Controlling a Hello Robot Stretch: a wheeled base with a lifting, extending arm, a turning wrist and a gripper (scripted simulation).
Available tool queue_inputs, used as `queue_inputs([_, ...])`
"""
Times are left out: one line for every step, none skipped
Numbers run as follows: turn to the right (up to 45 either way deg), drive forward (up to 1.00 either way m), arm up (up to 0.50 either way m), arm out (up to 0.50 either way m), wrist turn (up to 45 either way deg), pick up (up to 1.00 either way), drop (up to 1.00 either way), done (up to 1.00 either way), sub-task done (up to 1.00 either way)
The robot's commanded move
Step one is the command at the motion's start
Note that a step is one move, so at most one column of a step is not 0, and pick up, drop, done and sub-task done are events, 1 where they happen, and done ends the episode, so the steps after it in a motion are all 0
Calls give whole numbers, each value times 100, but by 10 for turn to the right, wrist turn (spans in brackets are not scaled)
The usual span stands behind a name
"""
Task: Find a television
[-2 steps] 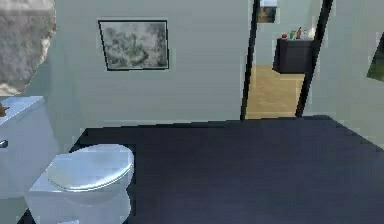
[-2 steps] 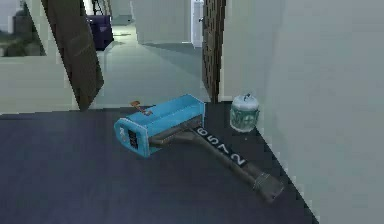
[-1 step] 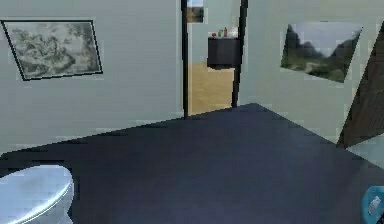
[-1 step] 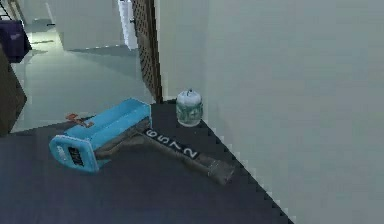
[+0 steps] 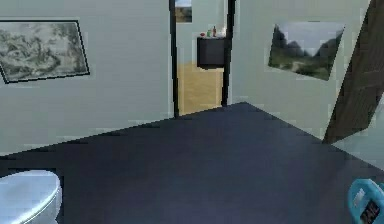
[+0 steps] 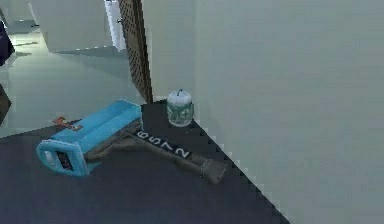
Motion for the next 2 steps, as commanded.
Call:
queue_inputs([0,45,0,0,0,0,0,0,0])
queue_inputs([450,0,0,0,0,0,0,0,0])
